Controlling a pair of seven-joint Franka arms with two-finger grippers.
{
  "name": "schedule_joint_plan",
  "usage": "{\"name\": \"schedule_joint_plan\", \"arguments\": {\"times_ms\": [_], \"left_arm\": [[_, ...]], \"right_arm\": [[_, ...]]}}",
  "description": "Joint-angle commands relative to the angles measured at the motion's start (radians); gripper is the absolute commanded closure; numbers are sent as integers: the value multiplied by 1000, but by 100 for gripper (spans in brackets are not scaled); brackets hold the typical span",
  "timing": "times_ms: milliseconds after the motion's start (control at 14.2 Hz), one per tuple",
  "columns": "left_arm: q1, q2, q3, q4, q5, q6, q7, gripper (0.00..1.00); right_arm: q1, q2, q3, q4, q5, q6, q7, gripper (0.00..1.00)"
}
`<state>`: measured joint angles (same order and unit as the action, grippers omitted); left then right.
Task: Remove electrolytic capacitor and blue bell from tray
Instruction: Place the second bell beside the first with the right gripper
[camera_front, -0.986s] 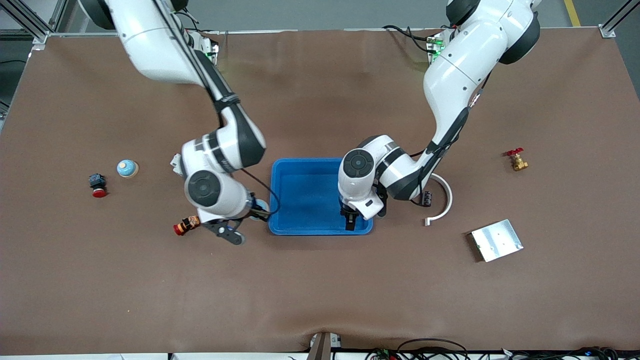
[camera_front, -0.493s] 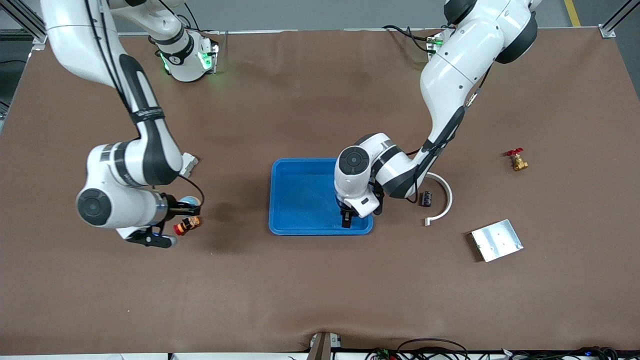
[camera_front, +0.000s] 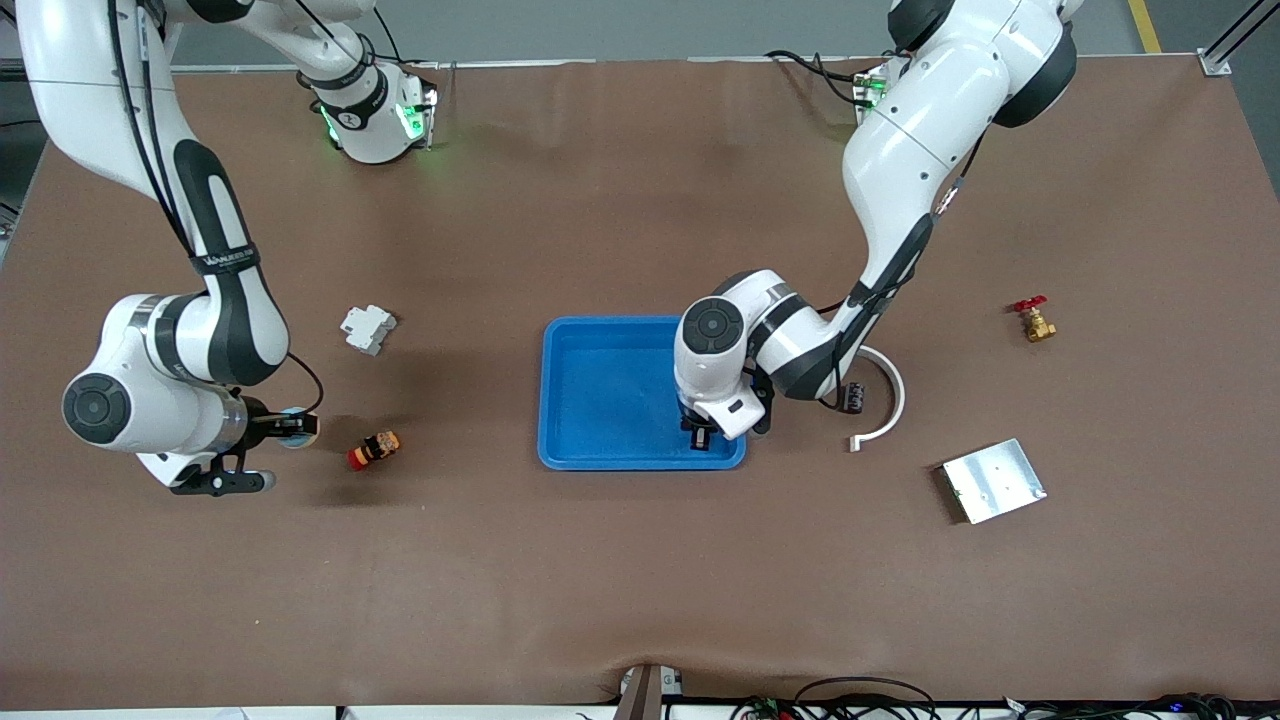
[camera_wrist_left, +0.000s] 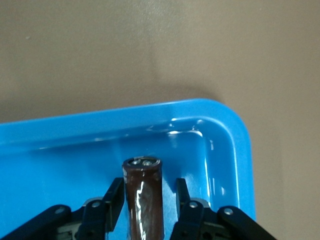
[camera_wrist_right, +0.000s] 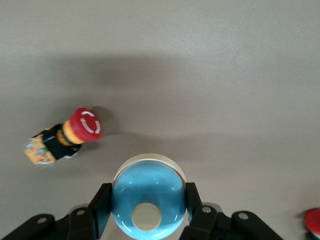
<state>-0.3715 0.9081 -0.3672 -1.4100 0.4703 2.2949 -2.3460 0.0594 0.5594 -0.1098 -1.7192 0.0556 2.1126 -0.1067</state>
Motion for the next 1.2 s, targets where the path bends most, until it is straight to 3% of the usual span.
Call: {"name": "schedule_joint_plan", "arguments": {"times_ms": [0,141,211,282,423,564,634,846,986,1127], "left_arm": [[-14,11,8,29,2,-11,24,61],[-15,8,8,29,2,-11,20,100],[-17,8,8,28,4,-11,22,100],[-15,8,10,29,4,-11,28,100],[-10,-1,8,29,2,-17,56,100],[-3,-32,7,29,2,-35,91,100],[5,-44,-2,31,-2,-75,129,100],[70,-135,-42,28,-111,-159,357,100],[176,-199,-132,23,-170,-249,593,100],[306,-235,-263,13,-182,-316,840,100]], "right_arm": [[-10,-12,22,-55,-16,59,-8,100],[-6,8,22,-63,-10,73,-1,100],[-7,10,22,-63,-10,73,1,100],[-15,19,24,-62,-7,73,2,93],[-18,28,24,-57,-2,73,-4,66],[-12,42,24,-56,1,72,5,16],[-18,42,24,-56,1,72,5,0],[-13,37,24,-45,13,58,7,0],[-9,22,24,7,12,-12,2,0],[-13,-9,22,97,13,-182,5,0]]}}
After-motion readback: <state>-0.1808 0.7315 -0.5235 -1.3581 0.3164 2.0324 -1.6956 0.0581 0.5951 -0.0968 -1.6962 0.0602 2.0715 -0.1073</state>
